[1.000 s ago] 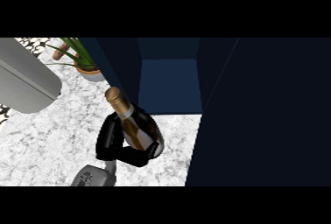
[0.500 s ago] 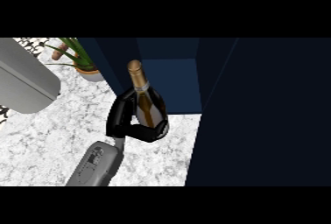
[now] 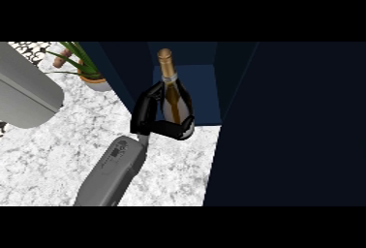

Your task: Pick up the wine, place it into the cabinet and close the cabinet

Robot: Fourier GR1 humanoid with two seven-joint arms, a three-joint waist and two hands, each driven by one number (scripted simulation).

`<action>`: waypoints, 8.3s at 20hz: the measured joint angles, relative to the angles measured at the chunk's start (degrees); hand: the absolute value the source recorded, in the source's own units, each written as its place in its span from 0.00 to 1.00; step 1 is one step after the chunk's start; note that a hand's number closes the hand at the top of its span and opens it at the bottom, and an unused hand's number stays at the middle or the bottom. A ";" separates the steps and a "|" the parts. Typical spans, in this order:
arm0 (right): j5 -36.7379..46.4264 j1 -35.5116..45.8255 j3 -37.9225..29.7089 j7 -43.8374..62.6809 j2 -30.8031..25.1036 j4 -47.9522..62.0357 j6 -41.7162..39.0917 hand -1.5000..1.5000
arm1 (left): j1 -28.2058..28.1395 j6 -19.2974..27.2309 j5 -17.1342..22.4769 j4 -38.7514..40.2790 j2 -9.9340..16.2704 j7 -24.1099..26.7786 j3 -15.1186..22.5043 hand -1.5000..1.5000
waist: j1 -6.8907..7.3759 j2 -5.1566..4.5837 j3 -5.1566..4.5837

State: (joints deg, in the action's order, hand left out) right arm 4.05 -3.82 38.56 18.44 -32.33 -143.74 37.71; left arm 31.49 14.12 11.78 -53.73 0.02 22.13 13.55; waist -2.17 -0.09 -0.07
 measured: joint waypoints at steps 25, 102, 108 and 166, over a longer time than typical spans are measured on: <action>-2.09 -5.35 1.24 -8.59 -0.25 0.48 -2.69 0.00 | 24.07 6.79 12.59 33.33 0.01 3.78 -0.32 1.00 | -2.87 -0.93 0.00; -3.71 -14.87 -0.94 -16.90 -7.74 -0.21 -1.30 0.00 | 15.85 -11.68 23.20 16.70 -0.02 7.13 1.53 0.00 | 2.36 1.25 0.04; -3.71 -14.29 -0.86 -16.13 -7.78 -0.25 -0.53 0.00 | 5.57 -9.19 22.41 4.34 0.17 4.70 5.94 0.00 | 3.08 1.18 0.02; -4.98 -0.24 6.37 -11.44 -13.37 1.02 -22.53 1.00 | -34.71 -30.59 36.03 -33.33 31.93 -0.06 -11.34 0.00 | 4.97 -0.34 -0.37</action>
State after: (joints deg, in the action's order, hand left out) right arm -0.93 -4.06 44.93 6.99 -45.70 -142.72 15.19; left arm -3.22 -16.47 47.81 -87.06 31.94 22.06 2.21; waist 2.80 -0.43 -0.44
